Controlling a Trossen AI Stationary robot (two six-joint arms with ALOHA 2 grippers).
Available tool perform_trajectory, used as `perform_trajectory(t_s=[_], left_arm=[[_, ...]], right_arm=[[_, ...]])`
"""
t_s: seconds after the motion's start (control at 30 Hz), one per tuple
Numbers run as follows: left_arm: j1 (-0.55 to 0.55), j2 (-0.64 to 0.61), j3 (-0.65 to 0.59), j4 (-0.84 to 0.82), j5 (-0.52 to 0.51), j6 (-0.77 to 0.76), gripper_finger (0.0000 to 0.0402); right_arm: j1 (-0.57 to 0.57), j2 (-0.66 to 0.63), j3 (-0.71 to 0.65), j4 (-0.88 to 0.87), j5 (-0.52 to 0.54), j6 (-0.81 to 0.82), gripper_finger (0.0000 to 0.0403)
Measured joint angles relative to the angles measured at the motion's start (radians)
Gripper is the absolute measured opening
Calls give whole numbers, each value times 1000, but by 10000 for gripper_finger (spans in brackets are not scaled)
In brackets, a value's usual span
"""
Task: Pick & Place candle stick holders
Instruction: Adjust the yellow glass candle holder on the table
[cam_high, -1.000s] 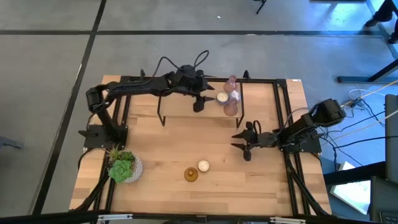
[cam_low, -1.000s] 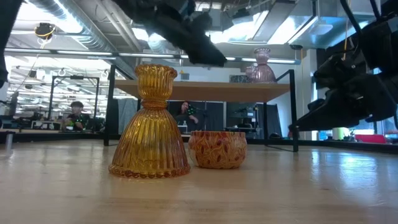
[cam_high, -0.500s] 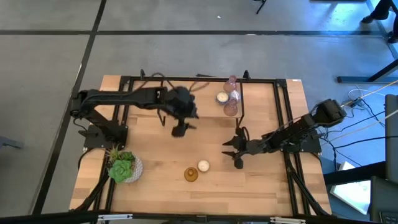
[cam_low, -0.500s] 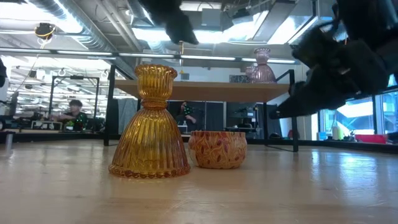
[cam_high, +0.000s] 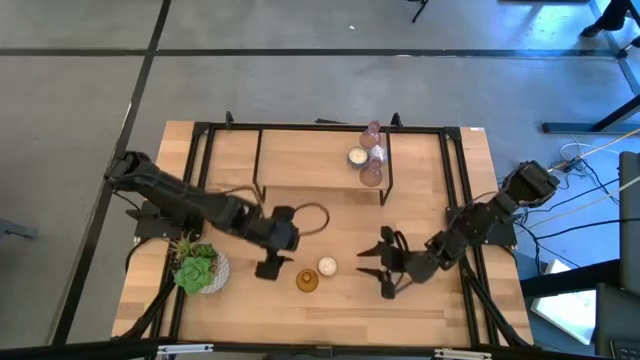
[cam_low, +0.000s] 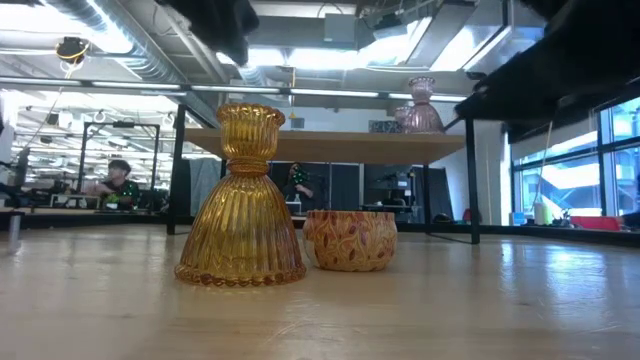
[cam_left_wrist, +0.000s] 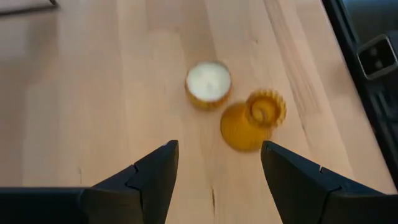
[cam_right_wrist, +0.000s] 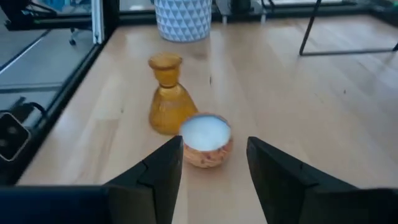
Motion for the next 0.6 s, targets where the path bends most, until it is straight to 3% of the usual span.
perform_trajectory(t_s=[0.13, 0.33, 0.47, 0.6], left_arm=[[-106, -1, -27, 87, -188, -69, 226], [-228, -1, -102, 287, -416, -88, 226], [-268, 0, -170, 415, -467, -111, 226], [-292, 0, -228, 423, -467, -223, 226]], right_arm=[[46, 0, 0, 33, 41, 1, 183], [58, 0, 0, 62, -7, 0, 183], [74, 0, 0, 54, -11, -4, 183], [88, 0, 0, 59, 39, -8, 183]])
